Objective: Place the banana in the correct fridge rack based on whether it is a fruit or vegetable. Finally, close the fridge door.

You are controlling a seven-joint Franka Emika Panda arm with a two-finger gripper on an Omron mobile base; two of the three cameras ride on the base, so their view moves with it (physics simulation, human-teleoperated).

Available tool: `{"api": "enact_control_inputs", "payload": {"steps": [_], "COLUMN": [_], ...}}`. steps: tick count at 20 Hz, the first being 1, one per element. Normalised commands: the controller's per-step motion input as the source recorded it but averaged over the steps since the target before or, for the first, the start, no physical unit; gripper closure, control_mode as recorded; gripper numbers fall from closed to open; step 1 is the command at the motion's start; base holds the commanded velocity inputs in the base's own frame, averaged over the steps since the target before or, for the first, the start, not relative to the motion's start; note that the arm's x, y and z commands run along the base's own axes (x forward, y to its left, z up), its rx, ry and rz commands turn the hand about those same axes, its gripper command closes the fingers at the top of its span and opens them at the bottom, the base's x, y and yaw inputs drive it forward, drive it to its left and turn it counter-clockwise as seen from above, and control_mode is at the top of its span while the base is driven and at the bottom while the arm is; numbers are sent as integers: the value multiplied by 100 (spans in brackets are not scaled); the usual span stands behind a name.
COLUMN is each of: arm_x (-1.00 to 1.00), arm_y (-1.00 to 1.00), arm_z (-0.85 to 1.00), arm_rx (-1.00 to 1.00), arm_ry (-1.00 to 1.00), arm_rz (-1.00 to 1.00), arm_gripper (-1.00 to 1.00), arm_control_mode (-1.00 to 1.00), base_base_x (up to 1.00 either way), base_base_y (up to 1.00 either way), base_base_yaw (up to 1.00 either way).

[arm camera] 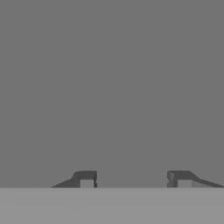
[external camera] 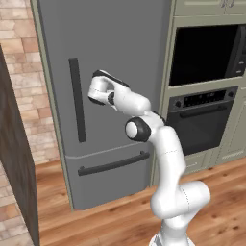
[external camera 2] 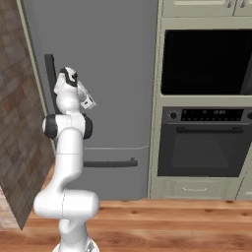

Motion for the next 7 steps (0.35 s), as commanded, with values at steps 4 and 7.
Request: {"api": "enact_control_inputs", "payload": {"steps": [4,7], "arm_x": [56,10], "arm_y": [0,0], "arm_z": [0,-8], "arm_rx": [-2,-7], "arm_ry": [14,16], "arm_rz": [-16,-18], "arm_gripper": [-100,-100], "arm_control_mode": [-100,-100], "base_base_x": [0,0], "base_base_y": [0,0], "base_base_yaw": [0,0]}}
